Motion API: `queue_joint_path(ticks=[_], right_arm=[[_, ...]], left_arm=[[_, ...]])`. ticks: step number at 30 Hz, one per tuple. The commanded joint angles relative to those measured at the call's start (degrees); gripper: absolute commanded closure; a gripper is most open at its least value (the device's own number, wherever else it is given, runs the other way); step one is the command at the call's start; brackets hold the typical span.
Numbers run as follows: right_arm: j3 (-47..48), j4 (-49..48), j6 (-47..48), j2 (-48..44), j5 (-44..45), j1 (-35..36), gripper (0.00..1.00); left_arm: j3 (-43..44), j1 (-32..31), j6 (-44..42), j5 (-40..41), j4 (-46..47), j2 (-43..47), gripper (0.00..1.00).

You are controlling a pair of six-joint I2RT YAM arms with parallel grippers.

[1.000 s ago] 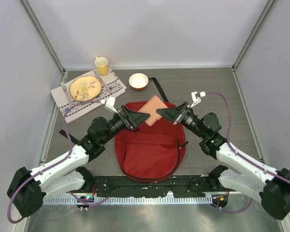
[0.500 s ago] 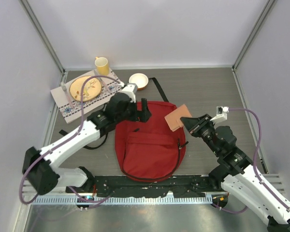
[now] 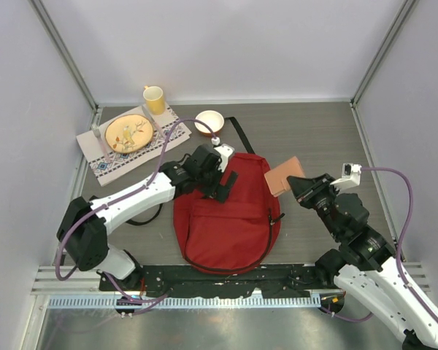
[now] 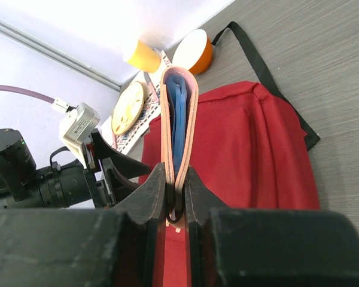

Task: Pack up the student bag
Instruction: Pick up the personal item from the center of the board.

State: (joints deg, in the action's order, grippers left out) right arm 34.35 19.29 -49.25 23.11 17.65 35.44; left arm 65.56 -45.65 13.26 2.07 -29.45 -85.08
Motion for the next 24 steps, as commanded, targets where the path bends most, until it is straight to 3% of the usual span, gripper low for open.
queue_joint_path(ticks=[1,10,24], right_arm=[[1.95,-0.30,1.09,0.00,2.39,-0.11,0.99],[2.65,-0.30,1.71,2.54,0.81,-0.11,0.99],[3.62,-0.57,-0.40,9.05,-3.50,-0.11,0.99]], left_arm=[[3.26,-1.19,-4.20,1.54,-1.75,-1.93,0.00],[6.25,-1.64,-6.14,4.70,-4.39,-6.06,0.00],[3.35,-1.81,-7.28,6.37,-2.54,-3.34,0.00]])
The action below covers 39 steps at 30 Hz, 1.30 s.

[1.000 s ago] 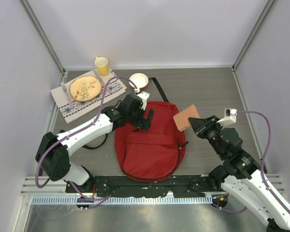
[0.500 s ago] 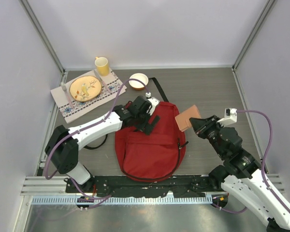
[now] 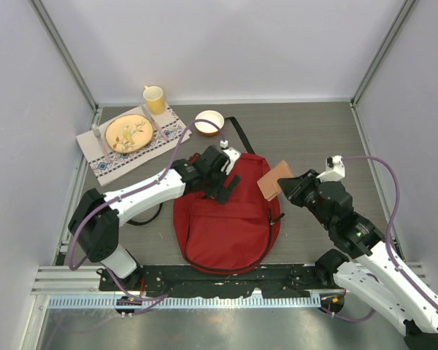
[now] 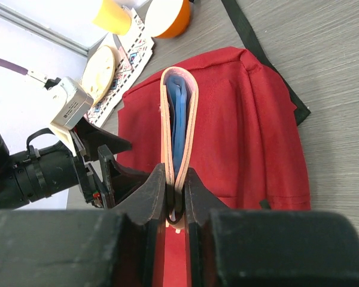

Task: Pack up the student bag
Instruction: Pick up the personal item from the center of the board, then place the personal item in the student bag.

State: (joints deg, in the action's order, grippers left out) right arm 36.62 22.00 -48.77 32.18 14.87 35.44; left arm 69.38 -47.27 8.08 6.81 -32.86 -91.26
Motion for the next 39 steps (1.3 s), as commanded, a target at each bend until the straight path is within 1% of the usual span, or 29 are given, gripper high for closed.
queue_joint_path(ticks=[1,7,12,16,20,23,30,34,36,39], right_arm=[[1.35,-3.19,-0.71,0.16,-0.90,-0.02,0.99],[0.30,-3.28,-0.97,-0.10,-2.04,-0.11,0.99],[-0.15,-3.28,-0.97,-0.72,-2.21,-0.11,0.99],[-0.15,-3.28,-0.97,-0.63,-2.39,-0.11,0.99],[-0.58,-3.28,-1.06,-0.98,-2.39,-0.11,0.99],[-0.85,-3.28,-1.24,-0.98,-2.48,-0.11,0.99],[-1.64,-3.28,-1.50,-0.28,-2.83,-0.11,0.99],[-1.90,-3.63,-1.50,-0.37,-3.18,-0.11,0.99],[-1.99,-3.81,-1.50,-0.28,-3.36,-0.02,0.99],[-1.99,-3.72,-1.67,-0.28,-3.36,-0.11,0.99]], left_arm=[[-0.39,-0.20,-2.27,1.89,0.87,2.85,0.00],[-0.04,-0.28,-3.77,2.42,1.40,2.41,0.01],[1.01,-0.28,-6.40,2.51,-0.09,0.92,0.00],[1.63,-0.28,-6.67,1.28,-1.59,-0.40,0.00],[1.81,-1.42,-7.28,-0.56,-3.26,0.12,0.02],[0.84,-3.00,-7.11,-0.48,-3.79,1.34,0.02],[-2.23,-8.45,-4.48,3.73,-2.73,4.33,0.02],[-5.39,-9.42,-2.72,7.25,-0.37,4.78,0.01],[-5.93,-9.60,-1.84,8.30,-0.27,4.43,0.02],[-6.37,-10.21,-0.79,12.08,0.08,3.29,0.02]])
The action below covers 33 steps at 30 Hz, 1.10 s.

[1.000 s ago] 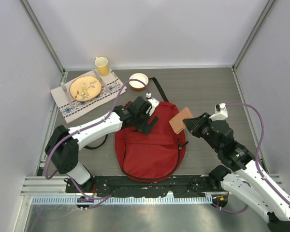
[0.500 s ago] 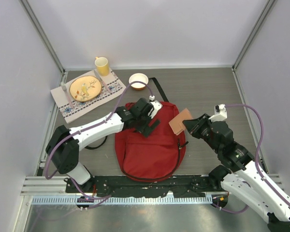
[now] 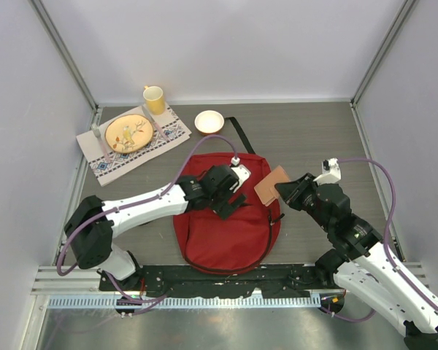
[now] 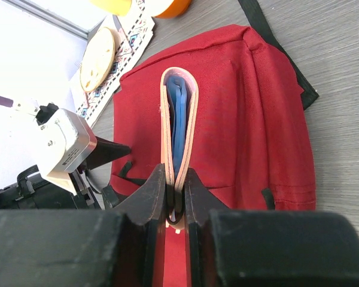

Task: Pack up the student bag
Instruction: Place the personal item in the student bag.

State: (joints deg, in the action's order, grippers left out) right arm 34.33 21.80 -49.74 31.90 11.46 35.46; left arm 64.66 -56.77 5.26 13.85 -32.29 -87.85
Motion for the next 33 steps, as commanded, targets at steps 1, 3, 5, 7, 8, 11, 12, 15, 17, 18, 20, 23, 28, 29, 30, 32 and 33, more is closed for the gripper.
queue_joint_path(ticks=[1,3,5,7,8,11,12,15,17,18,20,23,28,29,30,32,33], right_arm=[[0.22,-3.52,-0.71,-0.08,-0.04,-0.22,0.98],[0.13,-3.61,-0.80,-0.26,0.05,-0.13,0.99],[-0.05,-3.61,-0.89,-0.43,0.14,-0.13,0.98],[-0.14,-3.61,-0.89,-0.61,0.31,-0.13,0.98],[-0.22,-3.52,-0.80,-0.79,0.40,-0.13,0.98],[-0.49,-3.52,-0.89,-1.40,0.66,-0.13,0.98],[-0.49,-3.43,-0.89,-1.49,0.66,-0.22,0.98],[-0.66,-3.34,-0.89,-1.40,0.93,-0.13,0.97],[-0.58,-3.35,-0.89,-1.23,0.84,-0.13,0.97],[-0.58,-3.35,-0.80,-0.97,0.84,-0.13,0.97],[-0.49,-3.43,-0.89,-0.70,0.93,-0.13,0.97],[-0.66,-3.35,-0.89,-0.61,1.02,-0.13,0.96],[-1.10,-3.35,-0.98,-0.70,0.93,-0.13,0.96],[-1.10,-3.35,-1.06,-0.70,0.93,-0.13,0.96],[-1.10,-3.43,-1.07,-0.70,0.93,-0.13,0.96],[-1.10,-3.35,-0.89,-0.70,1.02,-0.13,0.96],[-1.10,-3.35,-0.89,-0.70,0.93,-0.13,0.96]], left_arm=[[-1.82,-0.88,2.30,6.18,-0.32,-0.56,0.01],[-1.82,-1.06,3.26,10.40,0.04,-1.18,0.01],[-2.26,-1.23,3.79,12.42,1.61,-1.44,0.02],[-3.49,-1.41,3.80,14.62,4.06,-1.27,0.04],[-3.93,-1.76,3.88,15.41,4.69,-0.92,0.05],[-5.51,-1.85,3.80,17.79,6.89,0.48,0.15],[-6.47,-1.85,3.80,18.32,7.50,0.93,0.22],[-7.71,-1.94,3.45,18.33,9.61,3.03,0.34],[-8.59,-1.94,3.27,18.15,10.58,3.57,0.41],[-8.76,-2.02,3.27,17.97,10.76,4.09,0.44],[-9.03,-2.11,3.18,17.62,11.02,4.27,0.48],[-8.94,-2.46,3.09,17.71,11.02,4.27,0.52],[-8.41,-3.60,3.18,19.28,11.55,3.57,0.46],[-8.07,-3.69,3.18,20.33,11.55,3.39,0.32],[-7.89,-3.87,3.09,20.69,11.64,3.13,0.26],[-7.62,-4.05,2.92,21.74,11.55,2.25,0.21],[-7.27,-4.13,2.92,22.10,11.64,1.99,0.20]])
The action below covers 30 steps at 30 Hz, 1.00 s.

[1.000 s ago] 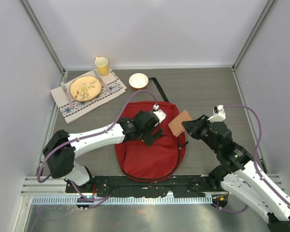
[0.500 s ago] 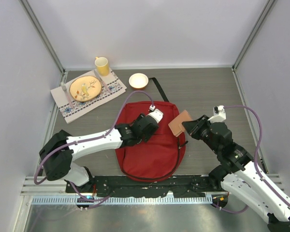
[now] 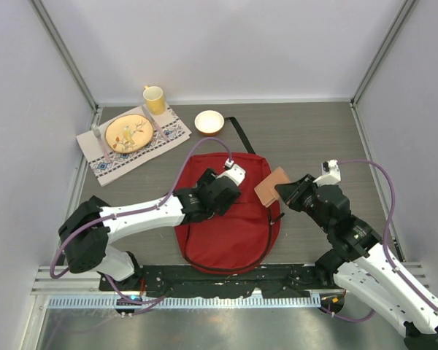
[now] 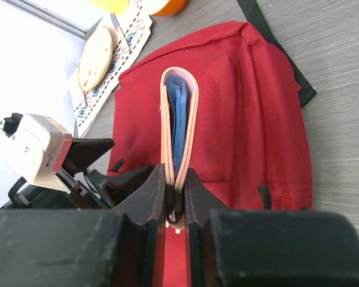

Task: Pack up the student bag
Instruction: Place the personal item in the student bag.

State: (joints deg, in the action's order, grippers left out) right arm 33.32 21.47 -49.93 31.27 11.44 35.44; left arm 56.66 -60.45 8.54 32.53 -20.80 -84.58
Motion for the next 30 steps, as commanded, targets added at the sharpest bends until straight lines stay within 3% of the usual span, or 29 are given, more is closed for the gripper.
queue_joint_path(ticks=[1,9,12,16,20,29,30], right_arm=[[-0.10,-3.02,-0.61,-0.07,1.04,-0.11,0.96],[-0.80,-3.02,-0.78,-0.50,1.13,-0.11,0.96],[-1.15,-3.02,-0.87,-0.86,1.30,-0.11,0.95],[-1.50,-3.02,-1.04,-1.29,1.48,-0.11,0.95],[-1.50,-3.02,-1.04,-1.12,1.48,-0.11,0.95],[-1.94,-2.84,-1.40,-1.47,1.83,-0.11,0.95],[-1.94,-2.67,-1.48,-1.65,1.83,-0.11,0.95]], left_arm=[[0.82,-0.72,-0.71,3.67,0.14,-1.73,0.19],[-0.41,-4.41,-7.03,7.19,4.96,-2.26,0.16],[-1.90,-6.08,-8.27,8.33,7.77,-1.82,0.19],[-3.23,-7.93,-10.56,9.57,10.34,-1.64,0.38],[-2.88,-8.90,-10.82,9.13,10.34,-2.79,0.65],[-0.50,-9.96,-8.89,6.58,9.11,-5.25,1.00],[-0.15,-9.96,-8.89,6.06,9.19,-5.25,1.00]])
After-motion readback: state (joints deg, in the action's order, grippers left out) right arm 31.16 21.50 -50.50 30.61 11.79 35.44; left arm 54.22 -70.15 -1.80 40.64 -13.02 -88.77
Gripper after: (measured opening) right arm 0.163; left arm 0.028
